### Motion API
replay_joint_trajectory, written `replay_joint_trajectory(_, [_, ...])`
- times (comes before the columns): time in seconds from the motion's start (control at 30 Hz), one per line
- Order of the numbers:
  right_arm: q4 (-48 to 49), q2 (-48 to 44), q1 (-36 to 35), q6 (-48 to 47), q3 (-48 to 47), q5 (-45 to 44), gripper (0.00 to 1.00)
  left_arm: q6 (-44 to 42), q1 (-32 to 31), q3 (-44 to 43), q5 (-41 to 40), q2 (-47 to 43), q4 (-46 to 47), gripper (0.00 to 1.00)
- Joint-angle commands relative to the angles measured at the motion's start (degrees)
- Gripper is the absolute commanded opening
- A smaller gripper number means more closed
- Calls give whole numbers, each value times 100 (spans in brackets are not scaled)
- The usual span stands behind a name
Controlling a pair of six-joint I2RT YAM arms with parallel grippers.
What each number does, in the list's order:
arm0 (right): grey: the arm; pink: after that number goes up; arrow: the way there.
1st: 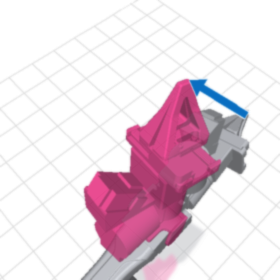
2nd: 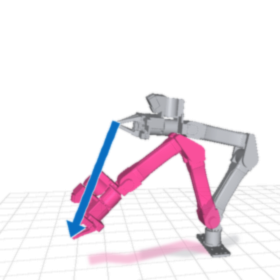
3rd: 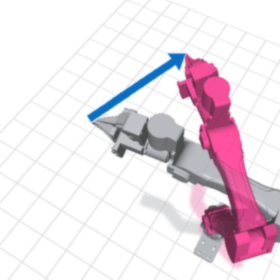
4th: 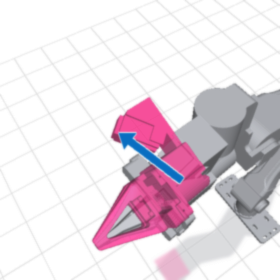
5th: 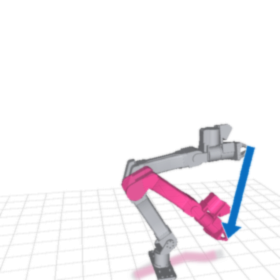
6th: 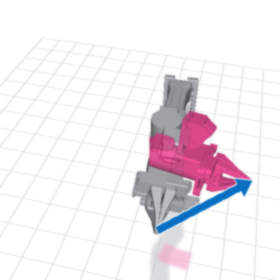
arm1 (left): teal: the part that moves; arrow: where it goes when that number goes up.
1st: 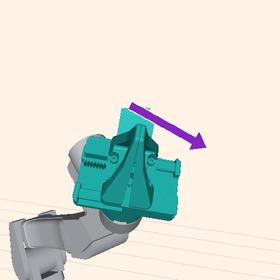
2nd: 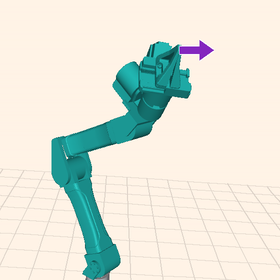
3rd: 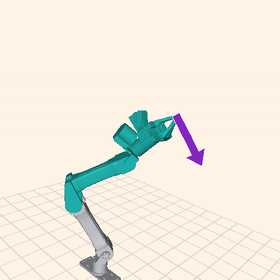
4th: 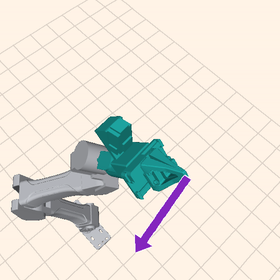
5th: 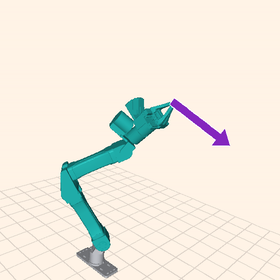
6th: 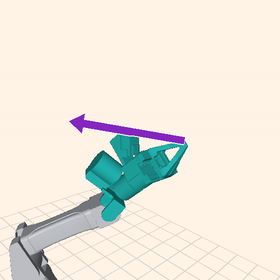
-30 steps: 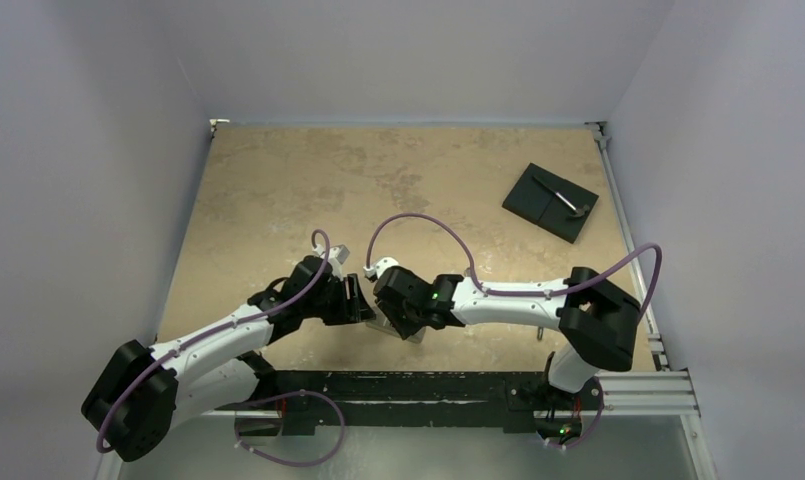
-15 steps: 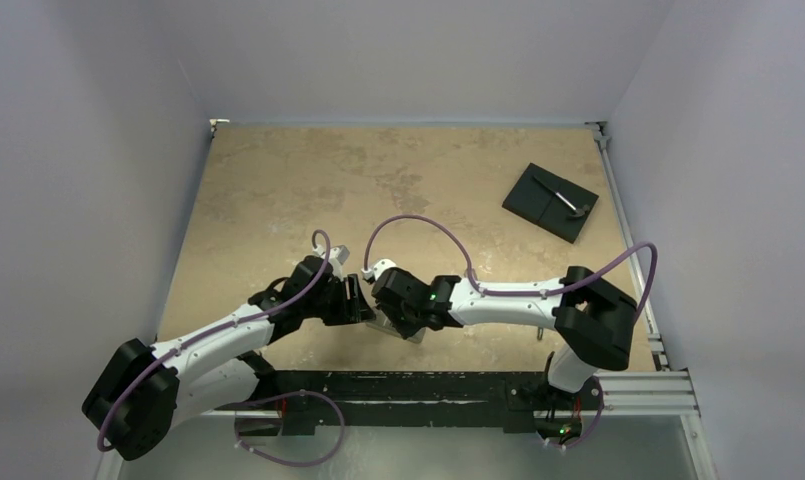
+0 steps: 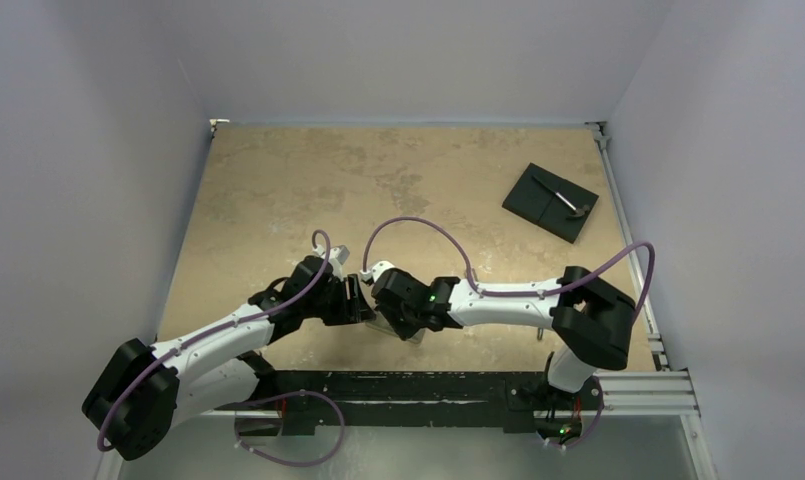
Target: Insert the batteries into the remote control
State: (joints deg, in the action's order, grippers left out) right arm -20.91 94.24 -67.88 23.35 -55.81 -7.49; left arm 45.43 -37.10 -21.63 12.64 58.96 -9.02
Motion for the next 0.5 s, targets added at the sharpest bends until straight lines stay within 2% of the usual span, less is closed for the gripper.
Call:
replay_joint_trajectory(0.0, [71, 319, -24, 94, 262, 198, 6, 7, 10, 56, -8, -25, 93, 52])
replay_joint_trajectory(0.17, [-20, 306, -24, 117, 202, 145, 5, -5, 15, 47, 13, -7, 110, 52])
replay_joint_trajectory(0.27, [-105, 270, -24, 134, 114, 38, 14, -2, 12, 41, 10, 1, 108, 52])
replay_joint_trajectory(0.47, [-268, 1, -24, 262, -84, -76, 25, -22, 14, 18, 19, 25, 102, 52])
